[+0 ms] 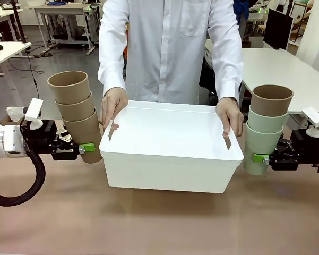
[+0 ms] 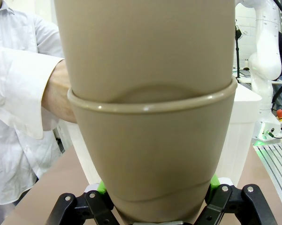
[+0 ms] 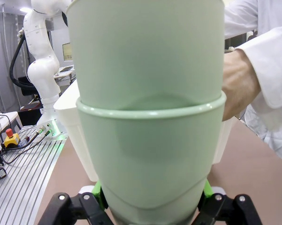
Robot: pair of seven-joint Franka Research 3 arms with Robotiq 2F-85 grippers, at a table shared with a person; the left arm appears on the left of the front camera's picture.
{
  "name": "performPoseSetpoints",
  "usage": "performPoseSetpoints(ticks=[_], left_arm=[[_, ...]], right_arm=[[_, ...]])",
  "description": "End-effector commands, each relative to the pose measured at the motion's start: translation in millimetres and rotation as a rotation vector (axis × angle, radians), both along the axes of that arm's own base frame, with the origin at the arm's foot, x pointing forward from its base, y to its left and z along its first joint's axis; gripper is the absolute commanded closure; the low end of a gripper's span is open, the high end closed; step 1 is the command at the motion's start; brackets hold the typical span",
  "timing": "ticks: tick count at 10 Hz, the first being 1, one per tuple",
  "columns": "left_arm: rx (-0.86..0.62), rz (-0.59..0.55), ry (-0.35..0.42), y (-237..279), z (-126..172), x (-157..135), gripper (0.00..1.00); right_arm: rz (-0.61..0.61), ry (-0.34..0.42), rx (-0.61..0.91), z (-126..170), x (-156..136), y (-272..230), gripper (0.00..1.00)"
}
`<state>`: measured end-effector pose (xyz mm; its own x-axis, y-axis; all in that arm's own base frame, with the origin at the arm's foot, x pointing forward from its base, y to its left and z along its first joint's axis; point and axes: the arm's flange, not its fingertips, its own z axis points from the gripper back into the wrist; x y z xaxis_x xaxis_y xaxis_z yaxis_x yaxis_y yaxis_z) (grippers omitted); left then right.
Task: Stack the cups and store them in the basket.
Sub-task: Place the stack of Reusable plastic cups into the Pantry Basket.
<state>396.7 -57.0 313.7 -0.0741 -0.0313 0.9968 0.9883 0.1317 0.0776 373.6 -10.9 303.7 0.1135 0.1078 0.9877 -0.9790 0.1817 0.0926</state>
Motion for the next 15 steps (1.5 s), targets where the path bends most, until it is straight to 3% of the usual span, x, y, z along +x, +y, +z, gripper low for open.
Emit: performPoseSetpoints(ticks=[1, 14, 15], left_arm=[[-0.003, -0.006, -0.012, 0, 3, -1, 0.17], [-0.003, -0.006, -0.012, 0, 3, -1, 0.17], [-0.003, -0.006, -0.012, 0, 3, -1, 0.17]], right_arm=[[-0.002, -0.009, -0.001, 3, 1, 0, 0.16], [0.000, 0.000, 0.000, 0, 0, 0, 0.16], [0.004, -0.012, 0.050, 19, -8, 3, 0.16]])
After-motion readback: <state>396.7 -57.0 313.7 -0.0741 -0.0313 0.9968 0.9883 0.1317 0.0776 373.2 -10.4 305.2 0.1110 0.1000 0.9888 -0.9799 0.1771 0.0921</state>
